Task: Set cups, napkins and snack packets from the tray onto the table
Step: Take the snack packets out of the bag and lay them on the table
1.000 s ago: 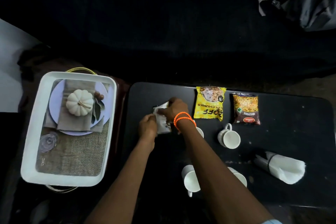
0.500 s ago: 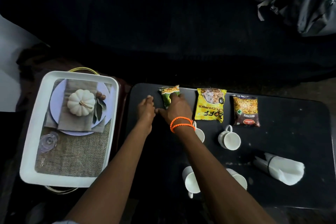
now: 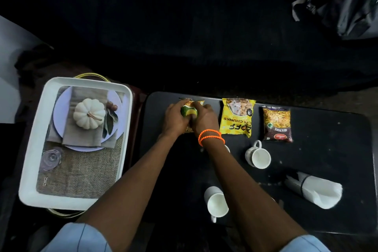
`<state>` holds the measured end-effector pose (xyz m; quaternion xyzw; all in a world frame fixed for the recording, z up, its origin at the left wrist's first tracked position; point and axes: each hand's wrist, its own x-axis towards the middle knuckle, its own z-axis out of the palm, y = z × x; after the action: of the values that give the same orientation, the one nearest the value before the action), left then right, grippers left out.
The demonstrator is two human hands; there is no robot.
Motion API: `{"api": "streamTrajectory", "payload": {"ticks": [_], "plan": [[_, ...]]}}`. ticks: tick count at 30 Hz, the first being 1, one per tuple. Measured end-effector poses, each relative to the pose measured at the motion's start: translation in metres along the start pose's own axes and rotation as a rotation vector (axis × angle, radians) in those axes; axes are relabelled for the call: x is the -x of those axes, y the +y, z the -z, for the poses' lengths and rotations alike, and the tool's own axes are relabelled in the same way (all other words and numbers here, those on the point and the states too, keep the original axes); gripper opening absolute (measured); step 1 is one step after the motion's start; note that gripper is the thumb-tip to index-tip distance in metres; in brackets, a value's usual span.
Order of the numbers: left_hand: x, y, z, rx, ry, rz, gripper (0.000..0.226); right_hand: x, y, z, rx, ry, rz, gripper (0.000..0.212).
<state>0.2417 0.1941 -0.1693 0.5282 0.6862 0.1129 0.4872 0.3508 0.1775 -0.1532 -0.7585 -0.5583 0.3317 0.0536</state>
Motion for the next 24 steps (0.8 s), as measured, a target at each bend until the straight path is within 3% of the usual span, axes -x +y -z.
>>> {"api": "streamTrajectory", "payload": {"ticks": [12, 17, 21, 24], "plan": [[-0.005, 0.005, -0.006, -0.03, 0.033, -0.014, 0.057, -0.003, 0.005, -0.007, -0.119, 0.046, -0.02, 0.047], [-0.004, 0.006, -0.005, -0.04, 0.041, -0.011, 0.06, -0.003, 0.021, 0.015, -0.103, 0.029, 0.048, 0.059], [-0.004, 0.007, -0.001, -0.05, 0.042, -0.016, 0.064, -0.012, 0.055, 0.053, 0.126, 0.231, -0.086, 0.047], [-0.003, 0.009, -0.001, -0.06, 0.039, -0.011, 0.063, -0.014, 0.081, 0.067, 0.186, 0.119, -0.24, 0.061]]}}
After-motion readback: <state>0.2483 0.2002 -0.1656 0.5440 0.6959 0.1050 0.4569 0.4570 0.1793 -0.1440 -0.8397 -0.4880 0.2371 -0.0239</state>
